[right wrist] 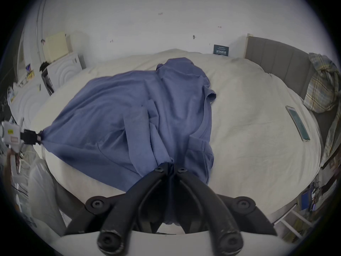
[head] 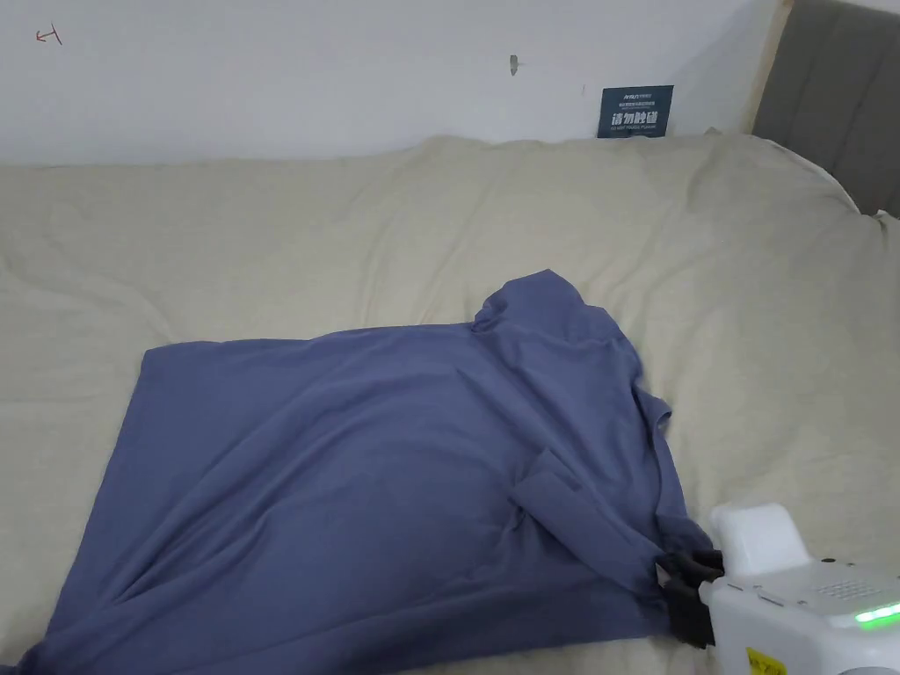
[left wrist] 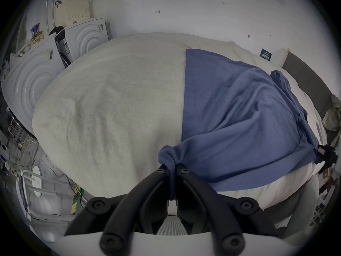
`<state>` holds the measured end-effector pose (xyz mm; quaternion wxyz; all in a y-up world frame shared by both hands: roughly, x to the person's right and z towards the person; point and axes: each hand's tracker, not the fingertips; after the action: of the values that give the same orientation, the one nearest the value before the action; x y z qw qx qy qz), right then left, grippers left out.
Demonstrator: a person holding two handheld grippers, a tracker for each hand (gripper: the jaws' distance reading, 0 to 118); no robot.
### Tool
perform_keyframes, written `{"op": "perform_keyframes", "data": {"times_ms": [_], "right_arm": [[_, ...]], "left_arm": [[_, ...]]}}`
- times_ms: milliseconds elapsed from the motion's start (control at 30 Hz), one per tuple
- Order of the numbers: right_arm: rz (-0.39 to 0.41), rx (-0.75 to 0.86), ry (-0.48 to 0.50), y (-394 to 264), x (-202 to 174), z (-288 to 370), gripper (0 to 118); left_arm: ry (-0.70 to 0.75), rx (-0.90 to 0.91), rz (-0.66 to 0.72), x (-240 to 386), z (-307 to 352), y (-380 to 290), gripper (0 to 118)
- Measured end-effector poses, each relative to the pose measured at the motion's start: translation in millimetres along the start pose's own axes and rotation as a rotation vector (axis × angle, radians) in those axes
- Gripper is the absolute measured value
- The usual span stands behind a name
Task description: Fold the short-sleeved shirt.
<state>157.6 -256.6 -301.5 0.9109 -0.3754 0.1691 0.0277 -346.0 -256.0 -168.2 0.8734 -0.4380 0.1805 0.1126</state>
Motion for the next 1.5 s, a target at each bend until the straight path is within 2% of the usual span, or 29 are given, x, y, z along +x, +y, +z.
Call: {"op": "perform_keyframes", "data": {"times_ms": [200,333,400,533,600,633,667,700,733,767,800,933,1000,1033,1067,1100,1133,1167,1233,1333,1433,1500], "right_arm": [[-0.1,0.071,0.103,55.6,28.2,-0.5,4],[-0.109,0.1,0.056,102.7,41.9,-30.5,4],[-0.119,0.087,0.066,120.7,49.6,-53.7,4],[-0.107,-0.005,0.035,139.6,52.0,-107.3,4],[-0.113,-0.035,0.02,139.5,50.3,-123.0,5],[-0.11,-0.039,0.018,138.4,51.0,-128.3,11],[-0.128,-0.048,-0.007,137.1,50.5,-129.7,28],[-0.125,-0.042,-0.018,133.7,45.4,-125.7,54],[-0.126,-0.041,-0.028,131.9,45.7,-122.4,83],[-0.133,-0.025,-0.033,128.4,46.2,-115.5,90],[-0.137,0.026,-0.014,127.4,46.0,-106.9,89],[-0.095,0.088,-0.01,123.3,37.1,-64.7,89],[-0.065,0.13,0.002,113.7,30.2,-45.4,82],[-0.076,0.129,-0.01,107.0,25.1,-36.8,75],[-0.079,0.141,-0.009,98.6,20.6,-29.2,64],[-0.081,0.143,0.004,91.3,20.6,-25.3,37],[-0.078,0.149,0.021,82.7,16.1,-18.6,0],[-0.079,0.157,0.025,73.5,10.8,-13.7,0],[-0.098,0.171,0.009,58.3,3.2,-11.5,0],[-0.107,0.106,0.083,42.7,-3.5,-14.1,0],[-0.068,0.083,0.048,36.2,-8.9,-21.6,0],[-0.089,0.069,0.067,35.4,-6.9,-25.1,0]], "left_arm": [[0.056,0.066,-0.076,17.6,-5.6,51.5,6],[0.015,0.093,-0.059,31.4,-28.2,107.7,6],[0.019,0.102,-0.068,40.3,-48.3,130.4,6],[0.057,0.001,-0.128,58.4,-97.3,159.5,6],[0.036,-0.006,-0.111,59.8,-111.4,160.8,7],[0.031,-0.017,-0.103,58.9,-117.2,160.1,13],[0.029,-0.04,-0.089,57.4,-118.5,160.1,28],[0.027,-0.029,-0.083,54.9,-116.1,160.3,49],[0.021,-0.019,-0.071,51.7,-110.6,160.8,85],[0.013,0.0,-0.046,46.2,-102.2,159.1,107],[-0.026,0.024,-0.028,41.0,-95.0,158.6,118],[-0.113,0.092,0.061,18.5,-47.8,147.1,118],[-0.102,0.097,0.044,13.3,-28.0,131.1,118],[-0.057,0.098,0.032,12.0,-19.2,121.9,113],[-0.027,0.116,0.009,12.7,-11.0,110.0,98],[-0.013,0.142,-0.009,13.6,-3.2,98.0,75],[0.008,0.133,-0.02,15.1,2.3,86.8,35],[0.007,0.107,-0.032,13.6,1.2,78.2,11],[0.009,0.087,-0.018,13.2,-0.6,61.4,8],[-0.014,0.041,-0.032,11.9,-10.8,49.2,5],[-0.018,0.049,-0.01,6.0,-23.7,54.4,1],[-0.052,0.088,0.032,1.5,-31.5,66.1,1]]}}
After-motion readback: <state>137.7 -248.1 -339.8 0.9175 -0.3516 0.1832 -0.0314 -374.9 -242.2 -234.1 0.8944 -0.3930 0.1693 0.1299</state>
